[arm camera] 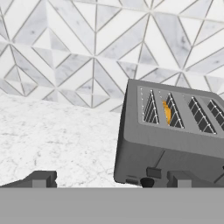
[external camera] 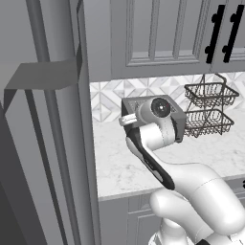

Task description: Start the toaster. Once the lever pops up, take the bread to the plate on the dining counter.

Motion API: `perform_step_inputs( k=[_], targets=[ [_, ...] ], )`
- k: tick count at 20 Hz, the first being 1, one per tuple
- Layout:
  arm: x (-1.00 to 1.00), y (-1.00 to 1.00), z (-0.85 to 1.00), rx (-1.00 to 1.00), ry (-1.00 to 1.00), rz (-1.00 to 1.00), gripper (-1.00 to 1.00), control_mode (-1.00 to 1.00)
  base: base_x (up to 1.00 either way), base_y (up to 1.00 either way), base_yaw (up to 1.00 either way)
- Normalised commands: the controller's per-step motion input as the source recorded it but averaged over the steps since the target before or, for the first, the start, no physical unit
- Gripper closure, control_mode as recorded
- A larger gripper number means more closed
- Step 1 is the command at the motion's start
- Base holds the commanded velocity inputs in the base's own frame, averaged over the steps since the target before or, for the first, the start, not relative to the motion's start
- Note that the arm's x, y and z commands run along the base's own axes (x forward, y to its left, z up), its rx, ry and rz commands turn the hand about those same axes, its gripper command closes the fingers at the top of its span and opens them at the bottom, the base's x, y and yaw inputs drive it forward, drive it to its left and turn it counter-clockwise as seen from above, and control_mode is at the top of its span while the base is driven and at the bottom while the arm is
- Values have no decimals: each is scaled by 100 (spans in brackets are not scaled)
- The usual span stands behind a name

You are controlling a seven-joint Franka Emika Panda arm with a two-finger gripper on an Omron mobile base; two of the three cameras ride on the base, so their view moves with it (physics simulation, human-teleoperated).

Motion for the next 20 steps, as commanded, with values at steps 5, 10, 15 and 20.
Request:
perform_step_inputs(
  k=[5,10,15,20],
  targets=[
    [0,0,0,0,0,0,-100,-100,0,0,0],
    [0,0,0,0,0,0,-100,-100,0,0,0],
    [0,0,0,0,0,0,-100,-100,0,0,0],
    [0,0,0,0,0,0,-100,-100,0,0,0]
  ],
)
